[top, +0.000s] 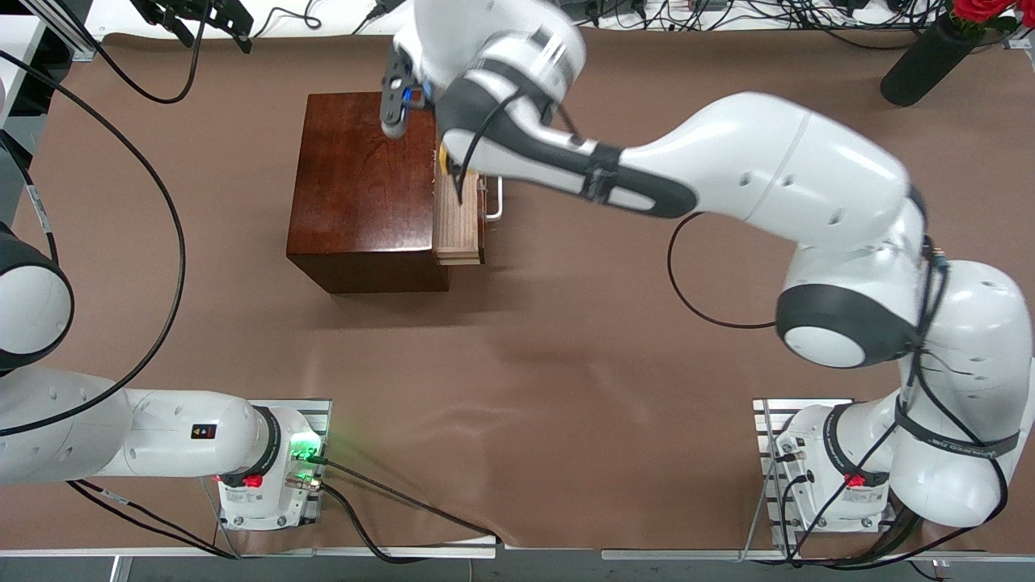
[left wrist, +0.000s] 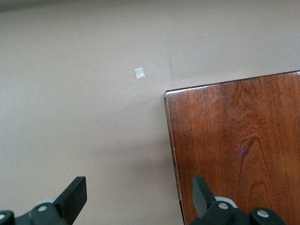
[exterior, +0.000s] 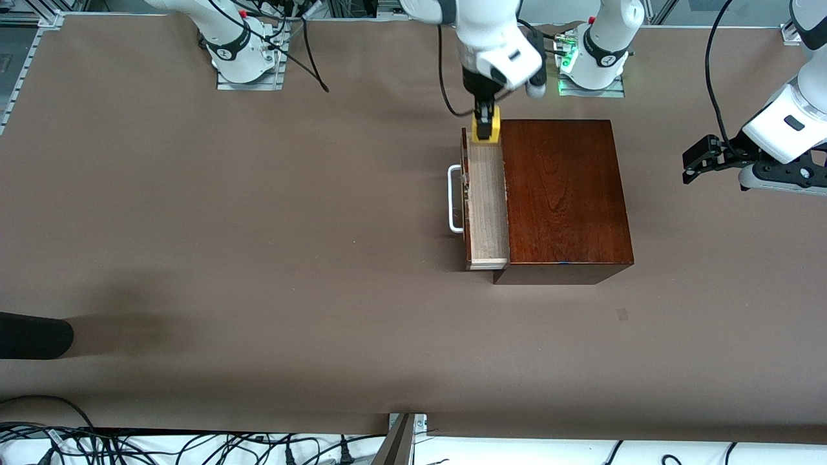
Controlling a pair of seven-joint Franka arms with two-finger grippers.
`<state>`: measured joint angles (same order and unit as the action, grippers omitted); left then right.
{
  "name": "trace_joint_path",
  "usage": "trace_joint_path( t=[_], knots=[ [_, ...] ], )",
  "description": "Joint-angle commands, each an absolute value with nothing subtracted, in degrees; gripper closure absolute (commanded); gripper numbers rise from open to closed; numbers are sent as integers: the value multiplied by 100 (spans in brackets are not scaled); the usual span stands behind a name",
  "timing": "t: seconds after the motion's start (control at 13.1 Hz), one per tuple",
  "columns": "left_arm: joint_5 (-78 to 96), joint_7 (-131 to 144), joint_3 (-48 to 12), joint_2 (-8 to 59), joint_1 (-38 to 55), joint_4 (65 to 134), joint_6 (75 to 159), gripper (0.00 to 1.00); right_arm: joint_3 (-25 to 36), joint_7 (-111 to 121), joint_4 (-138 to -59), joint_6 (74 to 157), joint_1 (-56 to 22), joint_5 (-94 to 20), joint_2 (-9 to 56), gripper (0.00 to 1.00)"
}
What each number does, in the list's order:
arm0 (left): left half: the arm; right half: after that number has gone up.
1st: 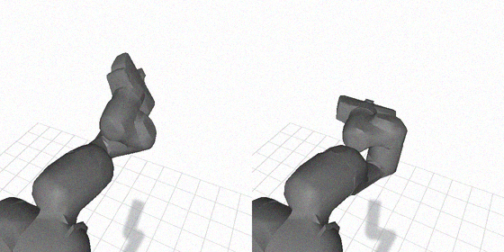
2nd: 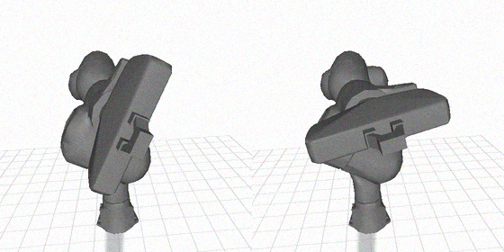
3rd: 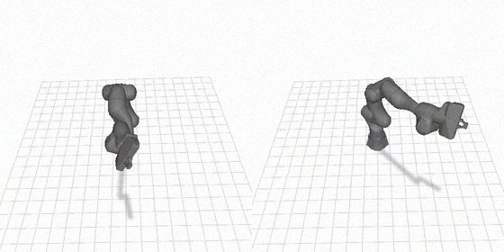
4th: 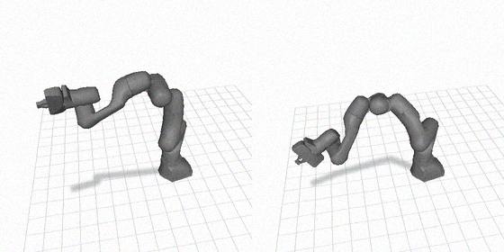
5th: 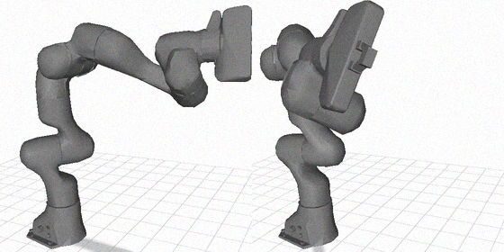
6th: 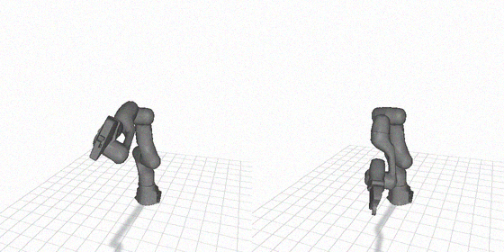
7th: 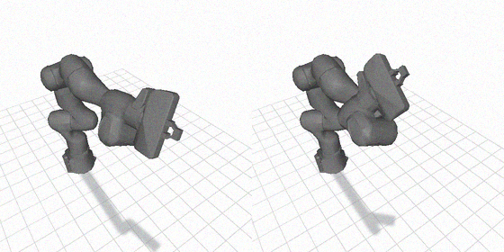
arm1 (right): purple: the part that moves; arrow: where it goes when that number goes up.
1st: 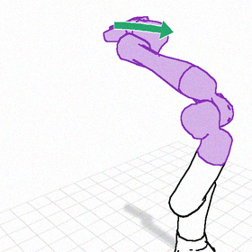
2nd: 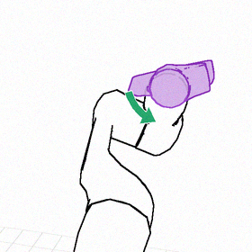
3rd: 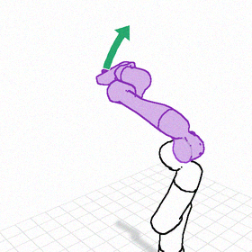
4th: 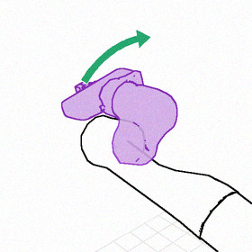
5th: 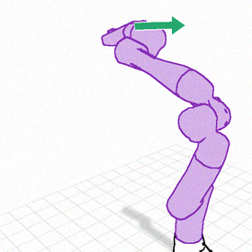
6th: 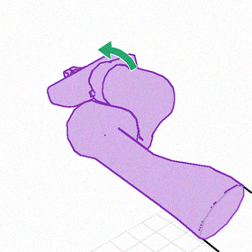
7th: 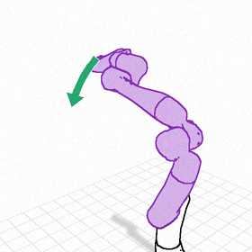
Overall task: Open drawer, take yellow block, close drawer
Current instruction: 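Carry the cube away with the right gripper while the left gripper approaches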
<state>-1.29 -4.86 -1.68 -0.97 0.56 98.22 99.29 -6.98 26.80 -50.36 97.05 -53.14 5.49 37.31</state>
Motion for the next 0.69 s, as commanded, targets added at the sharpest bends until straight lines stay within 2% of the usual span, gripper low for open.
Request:
trace_joint_path(
  t=[0.0, 0.38, 0.61],
  knots=[
    [-88, -475, -167, -149, 79, 9747, 9817, 0, -695, 2707, -5194, 9326, -4766, 325, 3253, 100],
    [-88, -483, -167, -149, 88, 9747, 9817, 0, -721, 2690, -5247, 8999, -3368, 325, 2902, 100],
    [-88, -518, -281, -149, 79, 9747, 9783, 0, -686, 2628, -6095, 9017, -2499, 20, 2384, 100]
  ],
)
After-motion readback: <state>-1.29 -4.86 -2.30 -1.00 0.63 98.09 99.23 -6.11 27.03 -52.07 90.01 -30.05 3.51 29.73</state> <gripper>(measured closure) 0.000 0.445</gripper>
